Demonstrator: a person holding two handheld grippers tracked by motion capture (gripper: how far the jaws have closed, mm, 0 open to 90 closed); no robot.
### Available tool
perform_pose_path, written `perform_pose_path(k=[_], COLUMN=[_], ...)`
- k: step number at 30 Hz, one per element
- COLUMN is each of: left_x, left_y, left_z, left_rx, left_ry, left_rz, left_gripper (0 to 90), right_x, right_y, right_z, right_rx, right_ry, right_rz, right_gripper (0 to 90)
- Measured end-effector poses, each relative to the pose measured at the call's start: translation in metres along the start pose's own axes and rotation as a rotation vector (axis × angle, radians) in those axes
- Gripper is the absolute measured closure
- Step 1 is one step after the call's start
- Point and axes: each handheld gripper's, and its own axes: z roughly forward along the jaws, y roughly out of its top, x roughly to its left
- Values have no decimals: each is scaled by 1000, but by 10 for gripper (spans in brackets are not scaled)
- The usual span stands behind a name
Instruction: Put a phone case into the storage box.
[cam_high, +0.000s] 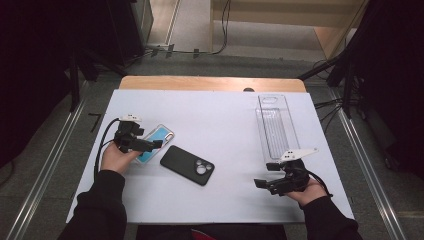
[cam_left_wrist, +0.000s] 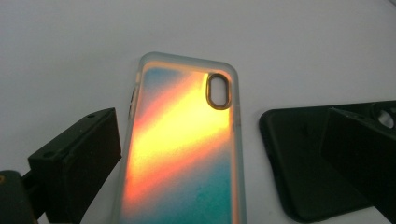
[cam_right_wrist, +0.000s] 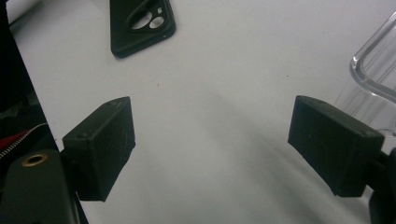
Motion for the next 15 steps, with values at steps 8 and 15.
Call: perform_pose_path(k=[8, 15], left_x=[3, 1], left_y=[-10, -13], left_z=[11, 17], left_rx=[60, 102], left_ry=[33, 62], left_rz=[14, 42], left_gripper=[0, 0], right_x=[0, 0], right_y=[0, 0], right_z=[1, 1], right_rx=[2, 5], right_ry=[0, -4], right_rz=[-2, -3], right_gripper=[130, 130])
